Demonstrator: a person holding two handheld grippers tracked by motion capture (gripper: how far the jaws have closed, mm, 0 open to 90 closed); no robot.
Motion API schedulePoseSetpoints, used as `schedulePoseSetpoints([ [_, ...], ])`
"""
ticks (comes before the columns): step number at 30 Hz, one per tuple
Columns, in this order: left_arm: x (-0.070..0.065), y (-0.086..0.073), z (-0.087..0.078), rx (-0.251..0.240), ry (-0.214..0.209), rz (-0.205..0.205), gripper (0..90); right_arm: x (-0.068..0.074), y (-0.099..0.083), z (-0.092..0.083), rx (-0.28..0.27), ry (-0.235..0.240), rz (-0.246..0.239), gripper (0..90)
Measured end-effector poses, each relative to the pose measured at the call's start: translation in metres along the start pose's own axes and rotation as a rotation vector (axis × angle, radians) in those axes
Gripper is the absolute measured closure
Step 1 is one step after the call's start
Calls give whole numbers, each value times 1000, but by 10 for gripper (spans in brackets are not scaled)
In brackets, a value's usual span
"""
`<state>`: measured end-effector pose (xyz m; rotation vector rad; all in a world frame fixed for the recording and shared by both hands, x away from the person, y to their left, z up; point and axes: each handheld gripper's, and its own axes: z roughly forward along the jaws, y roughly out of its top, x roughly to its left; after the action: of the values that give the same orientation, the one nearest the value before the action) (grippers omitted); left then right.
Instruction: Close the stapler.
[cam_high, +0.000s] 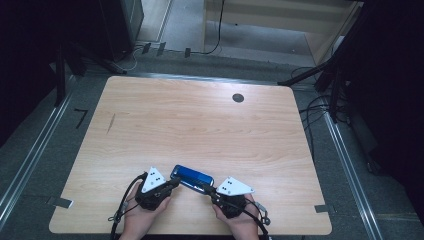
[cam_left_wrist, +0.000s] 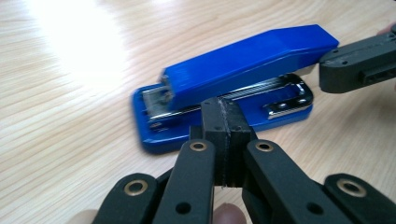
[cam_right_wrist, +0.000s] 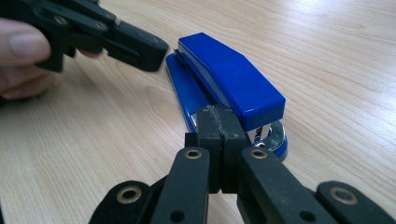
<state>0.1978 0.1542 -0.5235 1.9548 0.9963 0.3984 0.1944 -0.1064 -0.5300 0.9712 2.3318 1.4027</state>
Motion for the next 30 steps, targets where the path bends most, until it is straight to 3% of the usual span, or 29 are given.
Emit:
schedulePoseSetpoints([
  [6,20,-9,-20,-49,26,-39,900,-8,0,1,-4,-10,18,900],
  [13,45,-19,-39,-101,65,-91,692,-17,1,6,-7,-17,25,900],
  [20,76,-26,-61,-142,152,-153,481,-21,2,10,-4,-17,29,900],
  [25,100,-33,-74,-166,224,-214,391,-23,3,11,-8,-14,41,900],
  [30,111,-35,-81,-158,281,-213,288,-24,2,14,-4,-8,44,900],
])
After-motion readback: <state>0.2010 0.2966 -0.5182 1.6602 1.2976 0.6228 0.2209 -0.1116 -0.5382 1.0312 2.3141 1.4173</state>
